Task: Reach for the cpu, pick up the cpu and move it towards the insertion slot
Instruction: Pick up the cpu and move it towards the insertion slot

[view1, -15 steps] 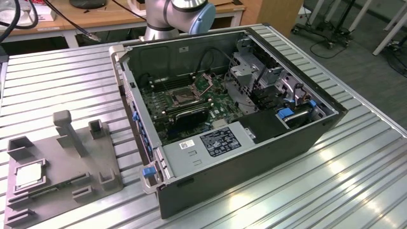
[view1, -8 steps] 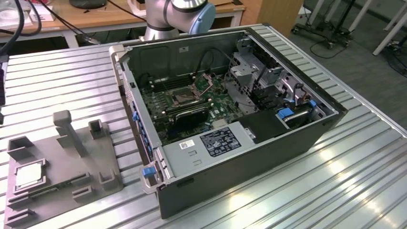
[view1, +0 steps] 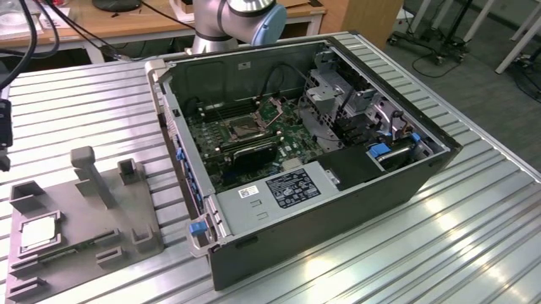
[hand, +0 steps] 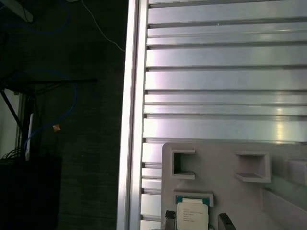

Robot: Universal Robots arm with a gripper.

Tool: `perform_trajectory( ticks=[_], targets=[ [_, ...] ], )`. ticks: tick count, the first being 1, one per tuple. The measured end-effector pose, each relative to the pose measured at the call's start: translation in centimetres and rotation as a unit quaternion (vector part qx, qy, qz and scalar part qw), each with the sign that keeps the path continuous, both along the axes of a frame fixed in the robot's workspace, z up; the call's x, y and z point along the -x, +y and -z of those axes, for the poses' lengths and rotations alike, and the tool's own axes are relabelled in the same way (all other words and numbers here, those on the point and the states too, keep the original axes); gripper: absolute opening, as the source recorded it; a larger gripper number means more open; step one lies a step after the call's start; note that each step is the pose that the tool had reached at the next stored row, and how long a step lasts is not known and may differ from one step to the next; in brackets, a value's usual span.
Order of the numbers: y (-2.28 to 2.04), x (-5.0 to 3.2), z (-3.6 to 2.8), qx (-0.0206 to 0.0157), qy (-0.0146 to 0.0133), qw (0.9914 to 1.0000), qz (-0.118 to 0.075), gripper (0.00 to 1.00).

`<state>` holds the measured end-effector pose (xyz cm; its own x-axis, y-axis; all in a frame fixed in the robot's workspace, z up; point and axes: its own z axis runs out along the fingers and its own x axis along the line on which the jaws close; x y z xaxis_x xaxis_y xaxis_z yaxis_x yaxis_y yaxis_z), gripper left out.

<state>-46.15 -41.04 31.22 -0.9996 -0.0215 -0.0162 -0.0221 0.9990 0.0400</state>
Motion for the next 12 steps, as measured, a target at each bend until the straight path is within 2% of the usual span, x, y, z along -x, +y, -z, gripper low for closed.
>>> perform_trajectory(
  ticks=[12],
  targets=[
    [-0.21, 0.02, 1.66, -0.0004, -0.0002, 1.0, 0.0, 0.46]
  ],
)
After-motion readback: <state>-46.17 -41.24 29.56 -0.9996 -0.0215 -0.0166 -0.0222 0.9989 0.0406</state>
